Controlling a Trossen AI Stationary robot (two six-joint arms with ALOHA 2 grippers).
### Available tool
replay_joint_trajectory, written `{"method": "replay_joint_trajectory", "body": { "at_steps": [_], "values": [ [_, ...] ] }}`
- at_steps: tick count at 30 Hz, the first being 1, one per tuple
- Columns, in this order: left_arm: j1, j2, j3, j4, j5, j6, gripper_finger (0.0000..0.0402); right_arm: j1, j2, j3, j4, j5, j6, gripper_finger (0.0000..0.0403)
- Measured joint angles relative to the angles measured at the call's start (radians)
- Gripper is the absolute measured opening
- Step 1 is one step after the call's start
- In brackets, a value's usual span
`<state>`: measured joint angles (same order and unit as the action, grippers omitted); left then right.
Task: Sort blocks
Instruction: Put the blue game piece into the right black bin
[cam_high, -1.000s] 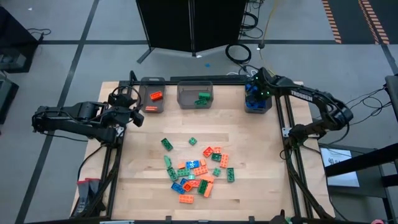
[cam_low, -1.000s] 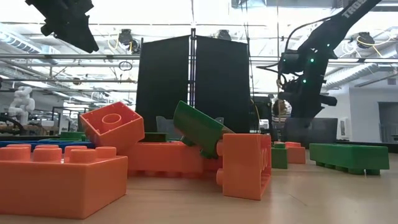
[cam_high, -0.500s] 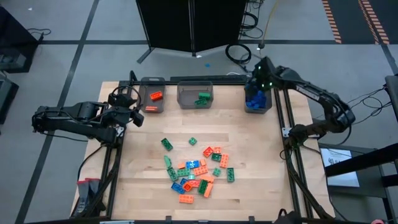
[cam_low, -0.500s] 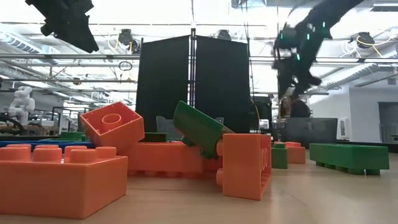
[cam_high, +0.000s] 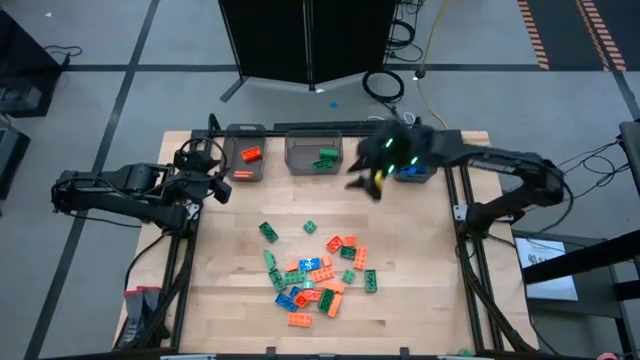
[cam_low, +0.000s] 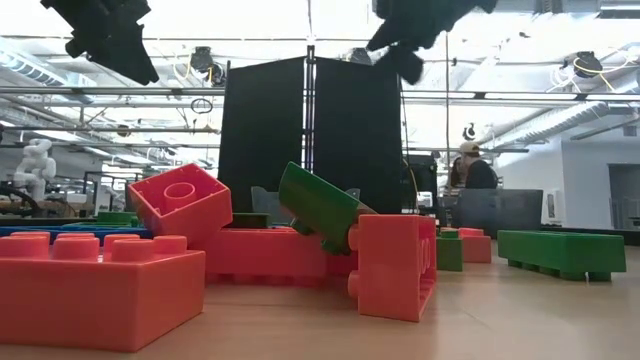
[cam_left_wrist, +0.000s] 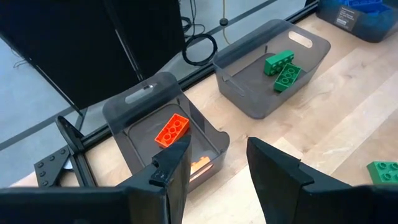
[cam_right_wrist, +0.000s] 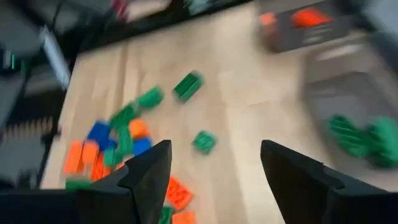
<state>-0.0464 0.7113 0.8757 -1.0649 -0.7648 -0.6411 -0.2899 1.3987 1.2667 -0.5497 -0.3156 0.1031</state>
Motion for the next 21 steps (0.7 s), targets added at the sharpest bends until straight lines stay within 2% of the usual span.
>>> {"method": "replay_joint_trajectory", "body": {
  "at_steps": [6,16,21],
  "values": [
    [0.000,0.000,0.000,0.000,0.000,0.001,0.0160,0.185,0.180,0.000,0.079,0.080,-0.108,0.0242],
    [0.000,0.000,0.000,0.000,0.000,0.002,0.0160,0.285,0.438,0.002,0.274,0.085,-0.145,0.0242],
    [0.000,0.000,0.000,-0.004,0.001,0.032,0.0160,0.319,0.537,0.070,0.287,0.085,-0.146,0.0242]
  ]
}}
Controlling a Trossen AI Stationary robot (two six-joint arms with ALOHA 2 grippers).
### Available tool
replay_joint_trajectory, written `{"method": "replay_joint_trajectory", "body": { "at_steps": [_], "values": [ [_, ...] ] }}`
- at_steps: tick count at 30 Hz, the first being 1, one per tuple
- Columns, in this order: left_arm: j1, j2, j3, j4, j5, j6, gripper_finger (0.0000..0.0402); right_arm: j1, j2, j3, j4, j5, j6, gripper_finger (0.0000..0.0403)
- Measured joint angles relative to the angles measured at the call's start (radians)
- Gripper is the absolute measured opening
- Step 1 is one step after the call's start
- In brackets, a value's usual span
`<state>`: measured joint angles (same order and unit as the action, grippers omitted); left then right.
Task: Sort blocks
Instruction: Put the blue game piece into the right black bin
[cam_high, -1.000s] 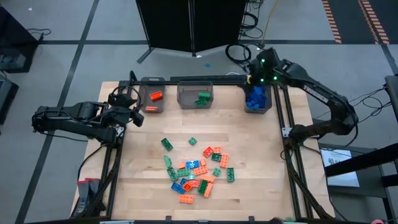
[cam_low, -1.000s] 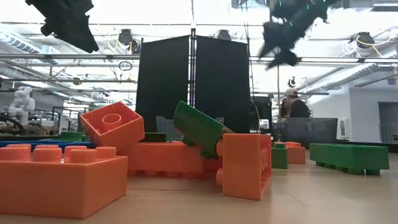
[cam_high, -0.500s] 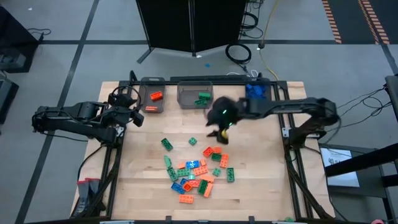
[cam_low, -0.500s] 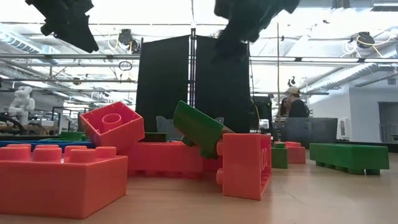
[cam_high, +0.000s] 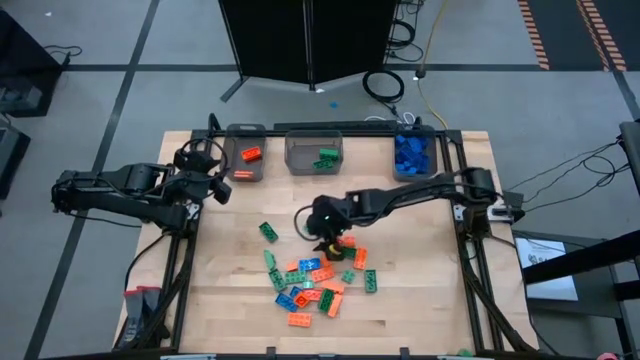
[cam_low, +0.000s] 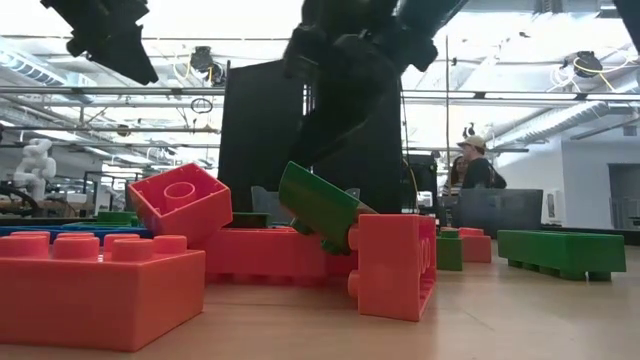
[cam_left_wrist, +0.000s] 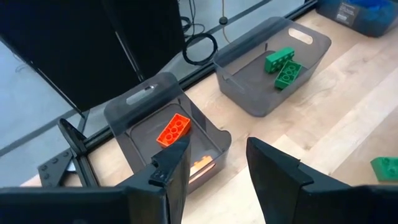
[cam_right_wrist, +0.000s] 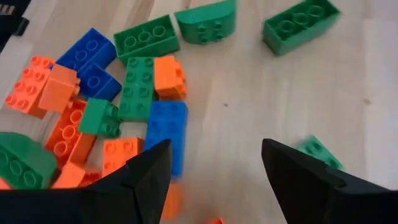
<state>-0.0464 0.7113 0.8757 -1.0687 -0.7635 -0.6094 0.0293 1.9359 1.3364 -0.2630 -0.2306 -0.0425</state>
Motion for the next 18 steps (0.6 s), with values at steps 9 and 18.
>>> {"method": "replay_joint_trajectory", "body": {
  "at_steps": [9,18],
  "values": [
    [0.000,0.000,0.000,-0.011,0.004,0.016,0.0160,0.046,0.142,0.159,-0.021,0.002,0.016,0.0242],
    [0.000,0.000,0.000,-0.027,0.007,0.043,0.0160,0.074,0.178,0.163,-0.030,0.029,0.101,0.0242]
  ]
}}
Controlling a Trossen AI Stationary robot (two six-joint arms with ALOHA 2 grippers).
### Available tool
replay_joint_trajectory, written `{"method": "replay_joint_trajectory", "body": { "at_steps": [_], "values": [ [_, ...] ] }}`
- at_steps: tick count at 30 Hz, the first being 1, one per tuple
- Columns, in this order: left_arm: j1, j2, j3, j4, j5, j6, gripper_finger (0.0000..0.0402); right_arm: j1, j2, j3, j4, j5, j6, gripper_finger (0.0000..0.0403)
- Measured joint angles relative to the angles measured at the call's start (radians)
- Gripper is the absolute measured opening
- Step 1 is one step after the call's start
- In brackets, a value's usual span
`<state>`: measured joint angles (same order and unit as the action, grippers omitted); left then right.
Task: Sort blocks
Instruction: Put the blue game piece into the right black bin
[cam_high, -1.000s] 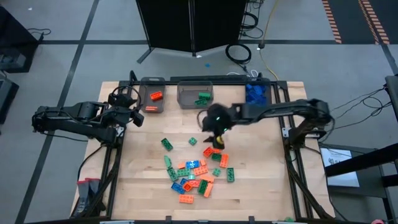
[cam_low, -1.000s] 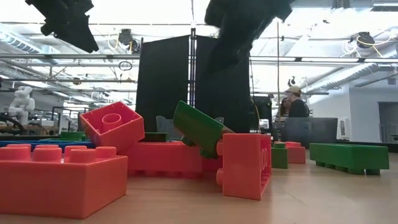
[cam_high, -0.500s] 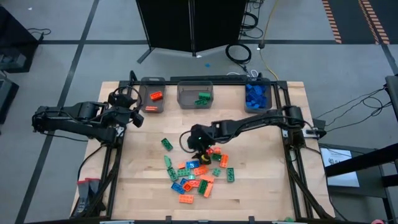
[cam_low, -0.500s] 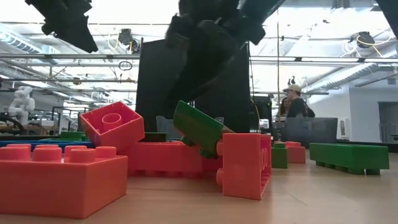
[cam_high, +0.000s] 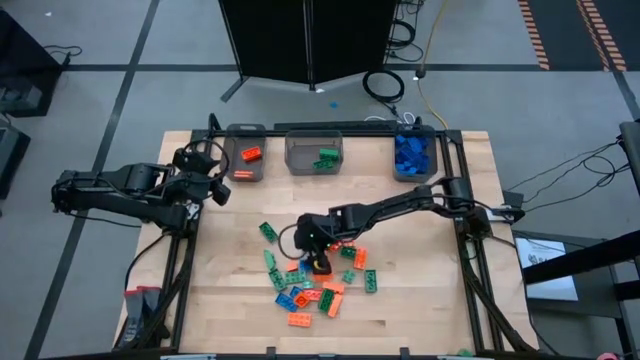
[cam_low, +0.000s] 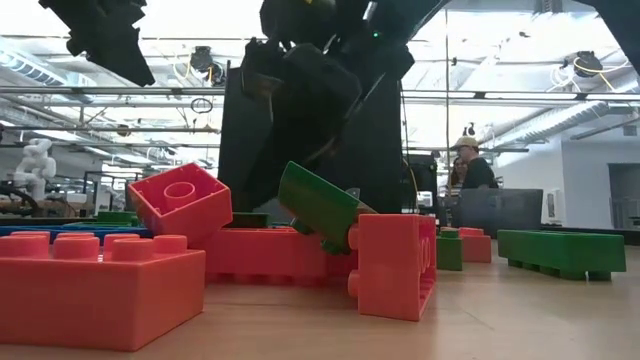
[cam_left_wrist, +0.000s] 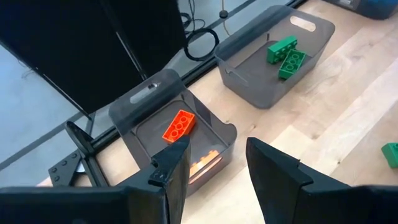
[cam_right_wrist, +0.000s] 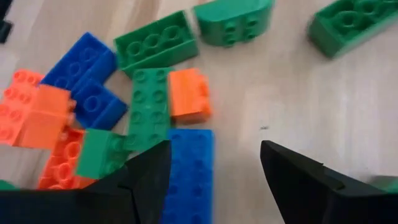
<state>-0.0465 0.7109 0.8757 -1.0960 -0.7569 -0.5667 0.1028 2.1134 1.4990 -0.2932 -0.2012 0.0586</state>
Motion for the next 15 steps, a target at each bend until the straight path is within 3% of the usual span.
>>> {"method": "replay_joint_trajectory", "body": {
  "at_steps": [15],
  "values": [
    [0.000,0.000,0.000,0.001,0.001,0.005,0.0160,0.036,0.017,0.000,-0.027,0.099,0.041,0.0242]
  ]
}}
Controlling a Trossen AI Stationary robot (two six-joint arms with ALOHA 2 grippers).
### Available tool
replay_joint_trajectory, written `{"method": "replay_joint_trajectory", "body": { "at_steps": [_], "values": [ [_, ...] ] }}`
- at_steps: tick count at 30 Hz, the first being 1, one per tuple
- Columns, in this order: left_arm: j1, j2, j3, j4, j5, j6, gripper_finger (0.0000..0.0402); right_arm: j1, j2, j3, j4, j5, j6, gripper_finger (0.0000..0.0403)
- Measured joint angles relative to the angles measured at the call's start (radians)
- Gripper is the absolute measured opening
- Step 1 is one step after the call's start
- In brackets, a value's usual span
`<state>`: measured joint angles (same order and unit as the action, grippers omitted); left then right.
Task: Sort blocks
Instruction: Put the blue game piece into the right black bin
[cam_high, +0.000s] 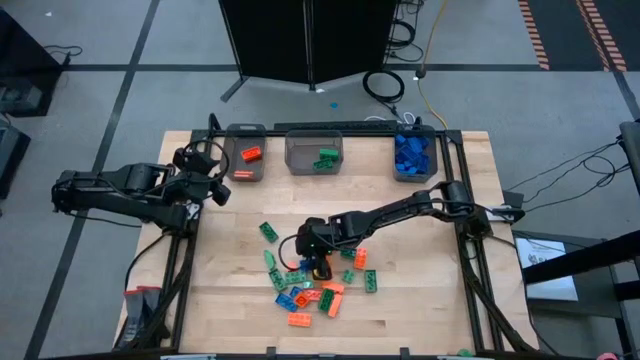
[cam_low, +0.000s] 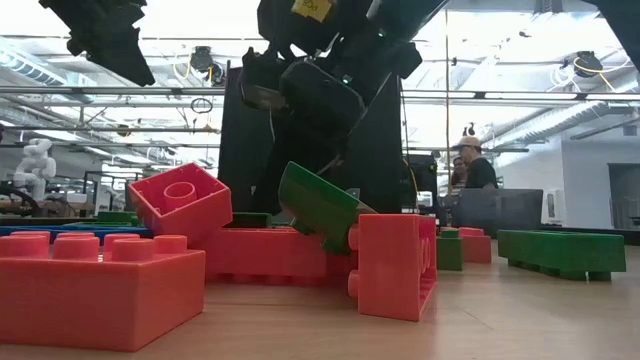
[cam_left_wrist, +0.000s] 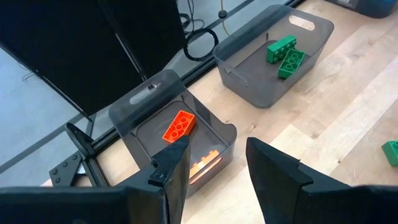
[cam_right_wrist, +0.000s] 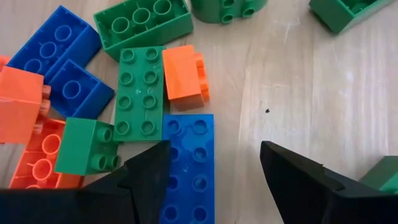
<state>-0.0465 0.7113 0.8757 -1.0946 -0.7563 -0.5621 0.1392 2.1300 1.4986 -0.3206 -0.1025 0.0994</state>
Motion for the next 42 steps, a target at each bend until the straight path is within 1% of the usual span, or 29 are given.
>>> {"method": "replay_joint_trajectory", "body": {
  "at_steps": [14,17,26,27,29,33,38,42],
  "values": [
    [0.000,0.000,0.000,0.000,0.000,0.000,0.0160,0.027,0.000,0.000,-0.003,0.002,0.013,0.0242],
    [0.000,0.000,0.000,0.000,0.000,0.000,0.0160,0.027,0.014,0.000,-0.001,0.020,0.013,0.0242],
    [0.000,0.000,0.000,-0.009,0.000,-0.001,0.0160,0.027,0.070,0.003,0.003,0.028,0.062,0.0239],
    [0.000,0.000,0.000,-0.012,0.000,-0.001,0.0160,0.027,0.071,0.003,0.001,0.030,0.069,0.0233],
    [0.000,0.000,0.000,-0.013,0.000,-0.001,0.0160,0.027,0.071,0.003,-0.002,0.036,0.073,0.0209],
    [0.000,0.000,0.000,-0.014,0.000,0.000,0.0160,0.024,0.069,0.003,-0.016,0.055,0.073,0.0122],
    [0.000,0.000,0.000,-0.014,0.000,0.000,0.0160,0.018,0.063,0.017,-0.034,0.051,0.068,0.0122],
    [0.000,0.000,0.000,-0.015,0.000,0.000,0.0160,-0.002,0.042,0.074,-0.097,0.095,0.013,0.0122]
  ]
}}
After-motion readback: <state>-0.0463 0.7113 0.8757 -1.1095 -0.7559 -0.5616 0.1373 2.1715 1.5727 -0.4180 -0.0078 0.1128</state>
